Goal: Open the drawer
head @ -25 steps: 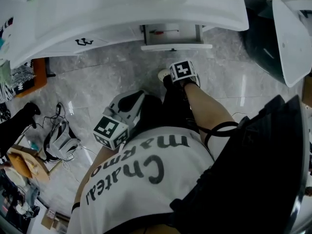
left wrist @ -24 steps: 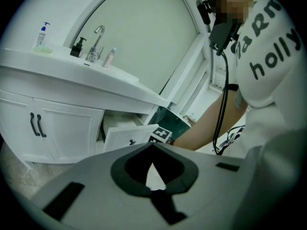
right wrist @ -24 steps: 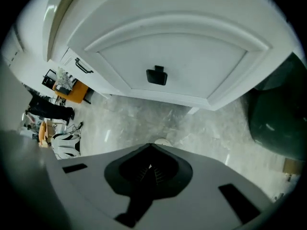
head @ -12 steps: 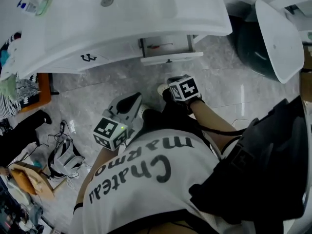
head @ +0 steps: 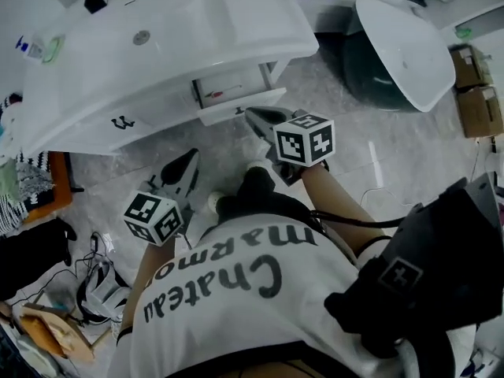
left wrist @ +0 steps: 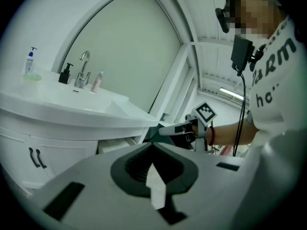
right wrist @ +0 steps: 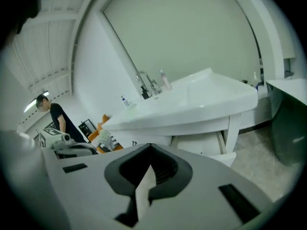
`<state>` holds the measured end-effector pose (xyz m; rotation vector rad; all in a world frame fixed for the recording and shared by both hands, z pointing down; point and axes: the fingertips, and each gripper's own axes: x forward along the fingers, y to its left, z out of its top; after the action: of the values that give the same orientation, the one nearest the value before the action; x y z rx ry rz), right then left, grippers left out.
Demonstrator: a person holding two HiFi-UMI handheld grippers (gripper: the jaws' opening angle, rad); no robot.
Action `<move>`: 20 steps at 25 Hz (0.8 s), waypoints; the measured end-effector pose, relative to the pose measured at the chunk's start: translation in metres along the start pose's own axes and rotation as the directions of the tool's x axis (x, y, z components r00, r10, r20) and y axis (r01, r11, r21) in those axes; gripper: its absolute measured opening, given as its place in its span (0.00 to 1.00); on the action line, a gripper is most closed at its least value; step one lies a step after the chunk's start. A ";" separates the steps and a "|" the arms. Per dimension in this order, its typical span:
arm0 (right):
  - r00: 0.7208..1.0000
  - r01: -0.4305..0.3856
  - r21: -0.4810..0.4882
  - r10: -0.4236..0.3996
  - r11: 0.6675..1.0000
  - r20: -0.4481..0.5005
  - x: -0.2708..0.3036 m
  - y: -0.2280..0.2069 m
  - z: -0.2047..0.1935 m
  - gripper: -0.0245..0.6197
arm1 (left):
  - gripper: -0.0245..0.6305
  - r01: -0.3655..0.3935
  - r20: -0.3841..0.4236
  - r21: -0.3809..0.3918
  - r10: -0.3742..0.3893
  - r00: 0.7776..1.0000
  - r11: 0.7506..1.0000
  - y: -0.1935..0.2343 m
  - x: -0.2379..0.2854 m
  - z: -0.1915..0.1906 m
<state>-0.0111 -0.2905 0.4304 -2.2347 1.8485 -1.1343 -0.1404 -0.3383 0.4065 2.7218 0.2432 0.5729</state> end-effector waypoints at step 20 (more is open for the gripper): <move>0.988 -0.070 -0.279 0.105 0.958 0.114 -0.140 0.010 0.034 0.05 | 0.05 -0.158 0.195 -0.013 0.157 0.968 0.987 -0.114 0.003 0.018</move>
<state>-0.0057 -0.1872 0.3302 -2.2680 2.1403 -0.7399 -0.1415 -0.2371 0.3502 2.7915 -0.0224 0.3420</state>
